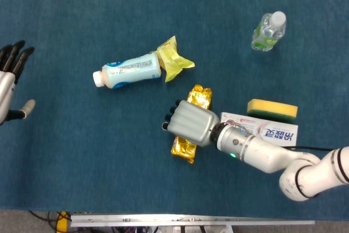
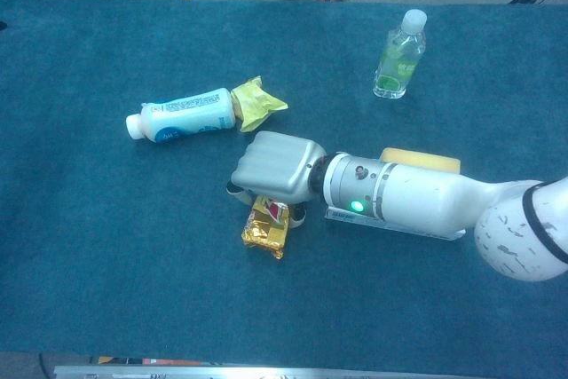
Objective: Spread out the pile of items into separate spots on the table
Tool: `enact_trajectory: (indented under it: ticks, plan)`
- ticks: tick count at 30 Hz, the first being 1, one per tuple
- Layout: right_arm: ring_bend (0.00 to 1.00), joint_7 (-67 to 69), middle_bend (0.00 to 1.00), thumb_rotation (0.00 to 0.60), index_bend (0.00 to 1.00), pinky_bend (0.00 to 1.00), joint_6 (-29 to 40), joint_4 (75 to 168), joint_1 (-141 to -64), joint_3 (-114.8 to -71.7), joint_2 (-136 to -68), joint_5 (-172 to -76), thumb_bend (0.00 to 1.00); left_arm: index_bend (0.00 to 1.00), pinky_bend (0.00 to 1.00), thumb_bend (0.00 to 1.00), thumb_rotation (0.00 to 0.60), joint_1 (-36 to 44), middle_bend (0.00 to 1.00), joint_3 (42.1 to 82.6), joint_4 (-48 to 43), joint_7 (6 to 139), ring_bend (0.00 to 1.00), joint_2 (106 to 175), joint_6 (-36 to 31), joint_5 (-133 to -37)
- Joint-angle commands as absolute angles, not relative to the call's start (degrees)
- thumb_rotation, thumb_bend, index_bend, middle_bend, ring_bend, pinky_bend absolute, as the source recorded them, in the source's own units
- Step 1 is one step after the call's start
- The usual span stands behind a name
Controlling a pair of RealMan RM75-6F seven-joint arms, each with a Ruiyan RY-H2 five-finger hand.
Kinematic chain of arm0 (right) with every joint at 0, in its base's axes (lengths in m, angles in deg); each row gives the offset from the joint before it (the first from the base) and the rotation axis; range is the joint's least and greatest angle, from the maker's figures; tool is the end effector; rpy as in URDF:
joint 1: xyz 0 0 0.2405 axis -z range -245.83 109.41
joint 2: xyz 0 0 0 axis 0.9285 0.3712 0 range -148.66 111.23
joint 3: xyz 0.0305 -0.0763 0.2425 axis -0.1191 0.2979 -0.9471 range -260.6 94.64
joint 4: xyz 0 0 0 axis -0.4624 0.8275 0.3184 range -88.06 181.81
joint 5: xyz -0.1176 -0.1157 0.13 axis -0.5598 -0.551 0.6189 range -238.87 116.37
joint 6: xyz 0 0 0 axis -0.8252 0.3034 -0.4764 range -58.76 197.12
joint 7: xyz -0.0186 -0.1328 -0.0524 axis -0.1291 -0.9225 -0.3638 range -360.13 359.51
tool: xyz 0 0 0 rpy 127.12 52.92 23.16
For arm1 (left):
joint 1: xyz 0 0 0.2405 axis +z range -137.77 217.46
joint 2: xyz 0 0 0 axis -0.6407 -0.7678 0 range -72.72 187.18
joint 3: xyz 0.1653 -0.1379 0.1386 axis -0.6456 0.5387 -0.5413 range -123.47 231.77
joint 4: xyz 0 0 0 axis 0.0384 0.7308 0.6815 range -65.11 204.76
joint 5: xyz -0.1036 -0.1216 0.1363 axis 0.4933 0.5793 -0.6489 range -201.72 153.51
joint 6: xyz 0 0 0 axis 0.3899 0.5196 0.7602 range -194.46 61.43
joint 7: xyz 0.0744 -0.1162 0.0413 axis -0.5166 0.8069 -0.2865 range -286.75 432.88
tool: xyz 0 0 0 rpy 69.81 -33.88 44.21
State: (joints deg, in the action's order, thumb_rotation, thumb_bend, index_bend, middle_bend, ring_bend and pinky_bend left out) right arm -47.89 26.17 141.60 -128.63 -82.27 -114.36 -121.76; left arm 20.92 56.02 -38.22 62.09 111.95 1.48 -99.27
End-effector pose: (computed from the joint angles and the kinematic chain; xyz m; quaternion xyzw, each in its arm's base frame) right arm -0.0502 -0.2537 -0.1046 0.9373 -0.1221 0.2468 0.2135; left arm -0.2555 0.2331 0.1499 -0.6789 -0.4133 -0.3111 0.5210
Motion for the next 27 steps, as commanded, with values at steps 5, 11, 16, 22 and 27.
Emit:
enact_trajectory:
  ticks: [5, 11, 16, 22, 27]
  plan:
    - [0.48, -47.2, 0.49, 0.6, 0.5, 0.39, 24.6, 140.8, -128.9, -82.8, -115.9, -121.7, 0.0, 0.0, 0.15, 0.26, 0.6, 21.1, 0.0, 56.0, -38.4, 62.8, 0.0, 111.4, 1.4, -99.5]
    - [0.52, -42.1, 0.52, 0.6, 0.54, 0.44, 23.7, 140.0, -128.5, -84.4, -117.4, -125.9, 0.0, 0.0, 0.15, 0.26, 0.6, 21.3, 0.0, 56.0, -38.4, 62.9, 0.0, 111.2, 1.6, -99.6]
    - [0.52, -37.9, 0.52, 0.6, 0.54, 0.44, 24.0, 139.2, -128.6, -85.3, -119.3, -129.5, 0.0, 0.0, 0.15, 0.26, 0.6, 21.5, 0.0, 56.1, -38.5, 62.7, 0.0, 111.1, 1.8, -99.5]
    - [0.52, -36.0, 0.52, 0.6, 0.54, 0.44, 24.0, 137.6, -129.1, -86.7, -122.6, -131.2, 0.0, 0.0, 0.15, 0.26, 0.6, 21.9, 0.0, 56.1, -38.6, 62.5, 0.0, 111.0, 2.2, -99.4]
    - [0.46, -36.5, 0.49, 0.6, 0.51, 0.44, 24.1, 136.4, -129.6, -88.0, -124.9, -130.0, 0.0, 0.0, 0.15, 0.26, 0.6, 22.2, 0.0, 56.2, -38.8, 62.5, 0.0, 110.8, 2.7, -99.4]
